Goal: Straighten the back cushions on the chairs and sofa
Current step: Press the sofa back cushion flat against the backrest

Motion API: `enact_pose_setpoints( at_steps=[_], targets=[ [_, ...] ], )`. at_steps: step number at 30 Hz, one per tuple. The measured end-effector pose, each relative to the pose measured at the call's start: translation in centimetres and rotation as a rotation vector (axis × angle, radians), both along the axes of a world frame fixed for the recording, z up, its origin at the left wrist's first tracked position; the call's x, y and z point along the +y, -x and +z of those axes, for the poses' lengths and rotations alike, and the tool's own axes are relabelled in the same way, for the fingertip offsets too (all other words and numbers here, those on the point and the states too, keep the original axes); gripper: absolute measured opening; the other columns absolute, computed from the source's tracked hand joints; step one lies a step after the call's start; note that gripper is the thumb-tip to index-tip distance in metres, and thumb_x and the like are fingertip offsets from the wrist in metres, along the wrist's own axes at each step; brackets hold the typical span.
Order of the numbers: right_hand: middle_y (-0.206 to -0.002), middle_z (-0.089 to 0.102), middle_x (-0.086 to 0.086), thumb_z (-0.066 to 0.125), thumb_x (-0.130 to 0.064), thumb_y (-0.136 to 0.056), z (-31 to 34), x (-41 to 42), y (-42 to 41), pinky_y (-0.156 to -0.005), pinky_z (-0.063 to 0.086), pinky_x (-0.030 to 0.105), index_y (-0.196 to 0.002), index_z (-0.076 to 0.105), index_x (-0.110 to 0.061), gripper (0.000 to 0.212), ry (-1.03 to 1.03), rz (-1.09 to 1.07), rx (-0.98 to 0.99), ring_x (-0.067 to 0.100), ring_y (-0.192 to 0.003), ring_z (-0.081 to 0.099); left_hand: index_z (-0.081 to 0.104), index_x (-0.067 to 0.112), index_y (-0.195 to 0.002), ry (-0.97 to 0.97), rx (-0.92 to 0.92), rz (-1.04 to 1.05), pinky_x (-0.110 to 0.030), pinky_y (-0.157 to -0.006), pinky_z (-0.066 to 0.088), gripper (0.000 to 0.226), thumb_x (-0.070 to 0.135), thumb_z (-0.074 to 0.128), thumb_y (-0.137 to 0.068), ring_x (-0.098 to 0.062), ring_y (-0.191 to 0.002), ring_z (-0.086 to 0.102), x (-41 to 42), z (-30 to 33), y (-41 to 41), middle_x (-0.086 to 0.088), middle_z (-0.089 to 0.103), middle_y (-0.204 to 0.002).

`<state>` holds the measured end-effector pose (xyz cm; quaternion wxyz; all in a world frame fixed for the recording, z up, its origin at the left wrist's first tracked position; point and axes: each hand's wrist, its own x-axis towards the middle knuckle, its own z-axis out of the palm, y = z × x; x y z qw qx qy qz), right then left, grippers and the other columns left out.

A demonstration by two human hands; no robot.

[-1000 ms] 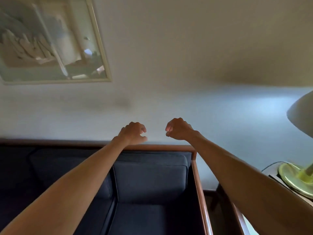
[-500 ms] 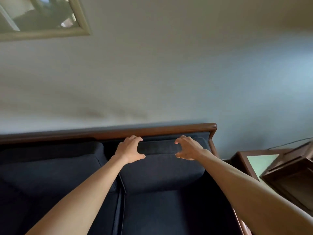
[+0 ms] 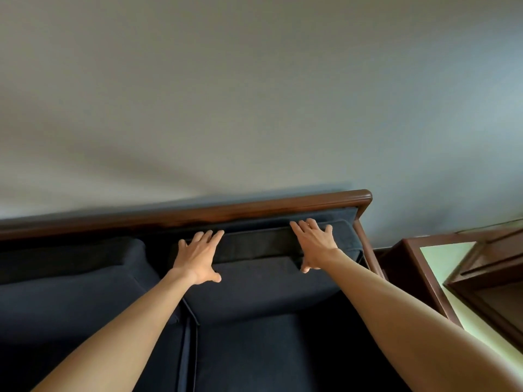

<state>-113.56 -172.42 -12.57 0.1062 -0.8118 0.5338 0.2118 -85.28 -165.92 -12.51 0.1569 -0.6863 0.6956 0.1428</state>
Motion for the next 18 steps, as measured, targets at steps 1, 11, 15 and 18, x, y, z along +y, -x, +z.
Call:
enact_pose_setpoints(
  at_steps=[1, 11, 15, 18],
  targets=[
    [-0.155, 0.027, 0.005, 0.09, -0.043, -0.059, -0.3, -0.1, 0.2, -0.111, 0.024, 0.062, -0.155, 0.006, -0.015, 0.13, 0.016, 0.011, -0.002, 0.027, -0.147, 0.016, 0.008, 0.026, -0.155, 0.018, -0.01, -0.002, -0.055, -0.106, 0.032, 0.121, 0.051, 0.082, -0.063, -0.024, -0.144, 0.022, -0.1, -0.2, 0.1, -0.002, 0.027, -0.158],
    [-0.122, 0.056, -0.001, 0.086, -0.052, -0.047, -0.6, -1.0, 2.3, -0.099, 0.032, 0.063, -0.137, 0.028, -0.018, 0.112, 0.082, 0.066, -0.069, 0.022, -0.118, 0.049, 0.029, 0.029, -0.141, 0.079, 0.088, 0.063, -0.063, -0.101, 0.031, 0.108, 0.043, 0.088, -0.051, -0.02, -0.129, 0.045, 0.0, -0.3, 1.5, 0.005, 0.044, -0.14],
    [-0.124, 0.054, -0.001, 0.085, -0.054, -0.048, -0.7, -0.9, 3.3, -0.098, 0.032, 0.06, -0.137, 0.028, -0.019, 0.111, 0.089, 0.087, -0.064, 0.022, -0.118, 0.048, 0.03, 0.03, -0.14, 0.101, 0.089, 0.044, -0.06, -0.099, 0.033, 0.107, 0.043, 0.086, -0.05, -0.019, -0.127, 0.046, 0.3, -0.3, 2.2, 0.006, 0.046, -0.138],
    [-0.124, 0.054, -0.002, 0.085, -0.054, -0.047, -0.6, -0.9, 3.8, -0.097, 0.034, 0.058, -0.136, 0.028, -0.019, 0.112, 0.099, 0.083, -0.059, 0.022, -0.118, 0.048, 0.03, 0.031, -0.139, 0.12, 0.097, 0.037, -0.059, -0.098, 0.032, 0.106, 0.044, 0.086, -0.05, -0.018, -0.127, 0.046, 0.4, -0.3, 2.6, 0.007, 0.046, -0.138]
  ],
)
